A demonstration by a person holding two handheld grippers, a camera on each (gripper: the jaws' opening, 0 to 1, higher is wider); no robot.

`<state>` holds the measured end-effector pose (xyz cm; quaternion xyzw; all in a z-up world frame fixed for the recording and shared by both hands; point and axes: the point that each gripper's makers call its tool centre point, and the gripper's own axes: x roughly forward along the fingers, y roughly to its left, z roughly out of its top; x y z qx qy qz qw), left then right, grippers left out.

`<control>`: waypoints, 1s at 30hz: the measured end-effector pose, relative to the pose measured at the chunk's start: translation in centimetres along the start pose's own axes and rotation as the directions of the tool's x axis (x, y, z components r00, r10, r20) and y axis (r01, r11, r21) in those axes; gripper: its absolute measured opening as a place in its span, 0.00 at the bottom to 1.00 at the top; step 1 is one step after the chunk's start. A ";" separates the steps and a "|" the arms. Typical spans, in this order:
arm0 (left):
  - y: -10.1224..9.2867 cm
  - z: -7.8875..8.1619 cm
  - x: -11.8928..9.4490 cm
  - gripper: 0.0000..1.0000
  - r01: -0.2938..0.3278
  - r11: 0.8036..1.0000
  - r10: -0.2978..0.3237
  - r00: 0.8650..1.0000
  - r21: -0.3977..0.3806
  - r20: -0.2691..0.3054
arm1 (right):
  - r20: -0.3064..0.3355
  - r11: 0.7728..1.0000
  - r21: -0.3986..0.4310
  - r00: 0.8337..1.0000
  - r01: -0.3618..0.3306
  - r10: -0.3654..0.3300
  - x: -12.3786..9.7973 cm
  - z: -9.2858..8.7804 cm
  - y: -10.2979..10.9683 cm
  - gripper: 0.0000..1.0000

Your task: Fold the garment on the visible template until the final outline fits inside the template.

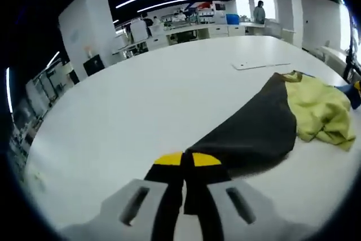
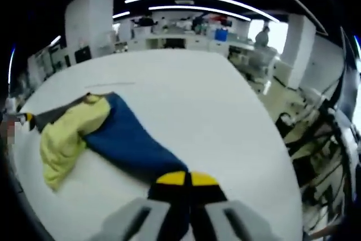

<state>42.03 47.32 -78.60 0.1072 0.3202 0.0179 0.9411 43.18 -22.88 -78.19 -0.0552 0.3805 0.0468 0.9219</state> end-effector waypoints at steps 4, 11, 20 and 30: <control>0.8 -0.1 1.1 0.01 -0.015 0.999 0.016 1.000 0.042 -0.025 | -0.021 1.000 -0.018 1.000 0.013 -0.014 0.3 -0.2 -0.8 0.00; 1.6 0.4 2.5 0.01 -0.020 0.996 0.025 0.998 0.089 -0.052 | -0.061 0.998 -0.055 0.998 0.021 -0.024 0.6 -0.7 -1.5 0.00; 1.8 0.1 2.3 0.01 -0.029 0.996 0.035 0.998 0.090 -0.060 | -0.077 0.998 -0.054 0.997 0.018 -0.022 0.8 -1.2 -1.7 0.00; 1.2 1.3 0.8 0.18 0.012 0.999 -0.010 0.999 -0.051 0.048 | -0.059 0.999 0.000 0.997 -0.052 0.052 1.2 -1.2 -0.8 0.15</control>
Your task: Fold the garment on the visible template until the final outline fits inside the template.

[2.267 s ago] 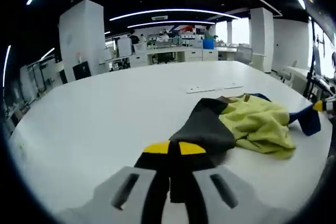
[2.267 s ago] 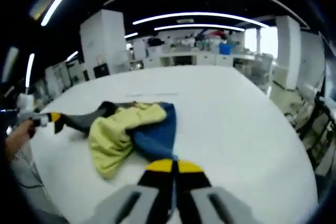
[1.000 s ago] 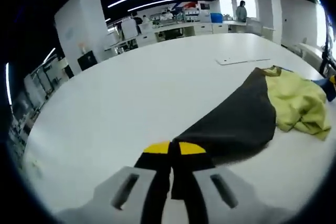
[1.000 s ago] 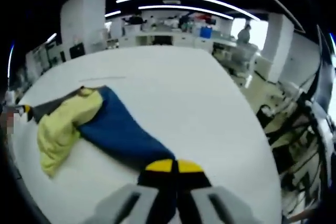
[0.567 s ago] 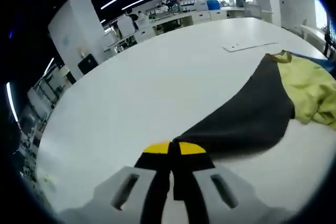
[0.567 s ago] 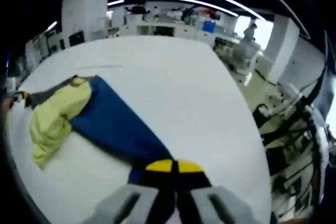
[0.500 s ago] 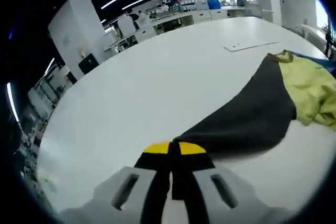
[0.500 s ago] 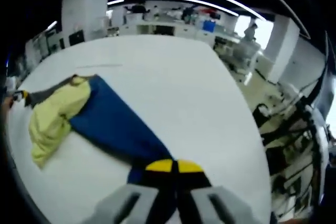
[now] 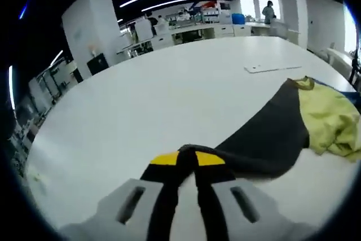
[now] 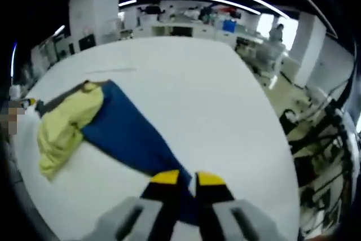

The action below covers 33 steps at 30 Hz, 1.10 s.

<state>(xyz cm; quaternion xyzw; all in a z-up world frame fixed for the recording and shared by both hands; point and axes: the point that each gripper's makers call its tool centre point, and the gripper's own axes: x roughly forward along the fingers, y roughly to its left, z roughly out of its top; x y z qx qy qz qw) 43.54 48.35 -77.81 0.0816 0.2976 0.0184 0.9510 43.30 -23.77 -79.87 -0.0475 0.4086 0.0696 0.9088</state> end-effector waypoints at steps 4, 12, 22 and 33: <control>-0.7 0.1 -0.9 0.32 0.035 0.999 -0.035 0.999 -0.002 0.024 | 0.026 0.998 0.042 0.999 -0.041 0.040 -0.3 0.3 0.9 0.41; -3.3 -0.4 -3.3 0.58 0.132 0.991 -0.130 0.988 -0.018 0.085 | 0.071 0.991 0.022 0.989 -0.130 0.128 -1.9 1.1 3.9 0.72; -8.3 -0.1 -5.8 0.77 0.270 0.961 -0.275 0.954 0.052 0.118 | 0.089 0.953 -0.072 0.950 -0.295 0.301 -2.9 1.5 10.1 0.80; -14.7 0.5 -7.6 0.88 0.424 0.900 -0.435 0.890 0.102 0.134 | 0.037 0.891 -0.153 0.899 -0.427 0.437 -2.5 0.3 15.8 0.90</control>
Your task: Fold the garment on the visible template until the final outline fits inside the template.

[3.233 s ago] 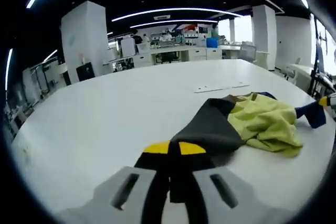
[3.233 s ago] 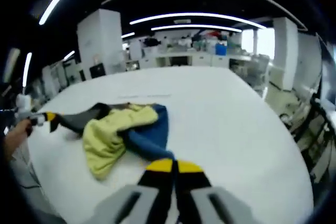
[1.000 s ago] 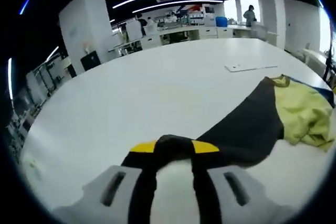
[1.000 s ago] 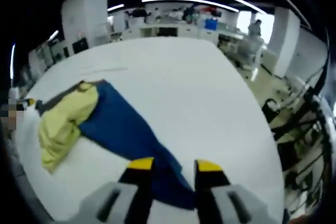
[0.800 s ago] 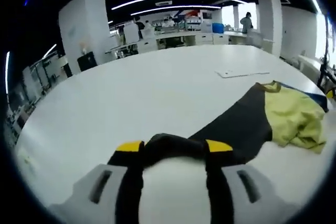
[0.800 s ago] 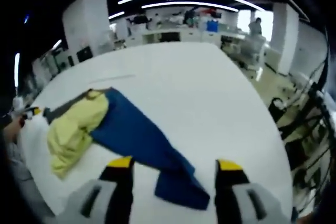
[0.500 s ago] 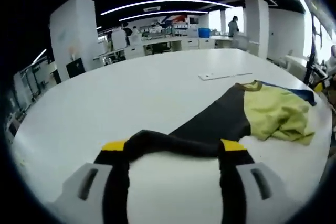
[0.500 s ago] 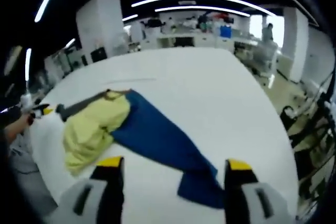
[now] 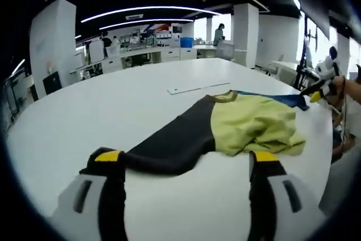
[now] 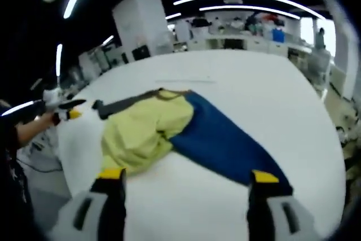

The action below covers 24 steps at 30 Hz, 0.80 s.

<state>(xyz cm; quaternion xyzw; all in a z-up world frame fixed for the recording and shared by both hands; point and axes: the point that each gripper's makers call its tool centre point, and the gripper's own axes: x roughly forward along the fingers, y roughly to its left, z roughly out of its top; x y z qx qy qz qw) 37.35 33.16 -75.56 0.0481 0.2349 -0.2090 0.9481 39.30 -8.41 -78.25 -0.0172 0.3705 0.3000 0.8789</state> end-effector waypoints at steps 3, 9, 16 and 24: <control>-1.9 0.2 0.3 0.87 0.035 0.999 -0.035 0.999 -0.002 0.001 | -0.007 0.999 -0.022 1.000 -0.024 0.023 0.7 -0.1 1.0 0.90; -4.6 0.6 0.9 0.81 0.114 0.994 -0.114 0.993 0.006 0.011 | 0.001 0.998 -0.035 0.999 -0.054 0.054 1.9 0.0 2.4 0.89; -7.4 0.5 1.9 0.71 0.168 0.986 -0.169 0.986 0.017 0.010 | 0.033 0.995 -0.042 0.996 -0.085 0.087 3.5 0.6 3.4 0.80; -10.0 -0.4 3.3 0.54 0.217 0.976 -0.217 0.976 0.021 -0.029 | 0.035 0.995 -0.044 0.995 -0.093 0.095 5.0 0.8 3.9 0.60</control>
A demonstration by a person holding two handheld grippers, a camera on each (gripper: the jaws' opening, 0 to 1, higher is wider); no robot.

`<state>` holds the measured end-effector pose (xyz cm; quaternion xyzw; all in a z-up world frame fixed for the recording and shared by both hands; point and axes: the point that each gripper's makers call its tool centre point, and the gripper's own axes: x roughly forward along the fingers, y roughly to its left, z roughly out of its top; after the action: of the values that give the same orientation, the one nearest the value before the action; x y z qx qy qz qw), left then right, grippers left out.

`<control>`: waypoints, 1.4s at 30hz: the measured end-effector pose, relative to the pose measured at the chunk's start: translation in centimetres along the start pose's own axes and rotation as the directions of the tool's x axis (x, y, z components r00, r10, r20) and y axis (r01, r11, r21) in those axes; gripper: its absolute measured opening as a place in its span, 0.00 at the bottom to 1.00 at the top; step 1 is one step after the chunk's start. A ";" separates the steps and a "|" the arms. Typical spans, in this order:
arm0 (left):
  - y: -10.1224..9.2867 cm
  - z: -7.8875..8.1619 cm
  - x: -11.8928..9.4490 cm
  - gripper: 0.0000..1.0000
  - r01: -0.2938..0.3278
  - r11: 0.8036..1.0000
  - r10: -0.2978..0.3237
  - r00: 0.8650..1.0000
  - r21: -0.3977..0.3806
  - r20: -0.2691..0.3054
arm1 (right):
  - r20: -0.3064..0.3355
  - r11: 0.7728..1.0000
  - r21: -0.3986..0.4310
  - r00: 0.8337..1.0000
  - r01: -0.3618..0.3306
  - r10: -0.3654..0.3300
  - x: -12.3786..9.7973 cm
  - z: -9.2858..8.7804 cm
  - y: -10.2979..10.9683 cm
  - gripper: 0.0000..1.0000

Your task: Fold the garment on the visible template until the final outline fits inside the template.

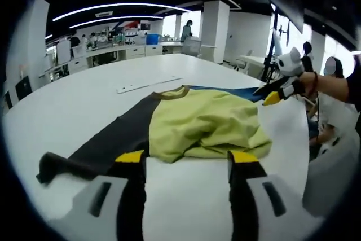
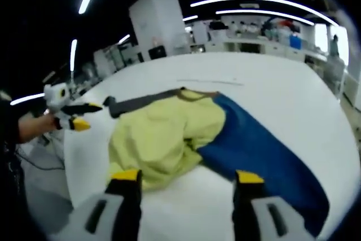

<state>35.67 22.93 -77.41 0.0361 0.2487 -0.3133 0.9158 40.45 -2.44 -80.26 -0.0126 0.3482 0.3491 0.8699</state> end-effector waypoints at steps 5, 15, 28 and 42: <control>-1.1 -0.3 1.4 0.45 0.004 1.000 -0.004 1.000 -0.014 0.004 | -0.010 1.000 -0.007 1.000 0.002 -0.002 1.1 -0.2 0.2 0.46; -1.1 -1.9 4.1 0.32 -0.026 0.999 0.024 0.999 -0.041 -0.047 | -0.028 1.000 -0.006 1.000 0.004 -0.004 2.7 -0.5 0.5 0.34; -0.9 -2.6 5.7 0.23 -0.048 0.990 0.040 0.997 -0.134 -0.060 | -0.030 0.999 0.044 1.000 0.003 -0.001 3.7 -0.7 0.3 0.30; -0.2 -3.1 6.9 0.19 -0.102 0.986 0.089 0.991 -0.129 -0.101 | -0.025 0.999 0.048 1.000 -0.002 0.004 5.0 -0.7 0.3 0.25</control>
<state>38.89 19.64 -83.35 0.0011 0.3103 -0.2495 0.9173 42.43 0.58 -83.81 0.0044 0.3675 0.3417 0.8649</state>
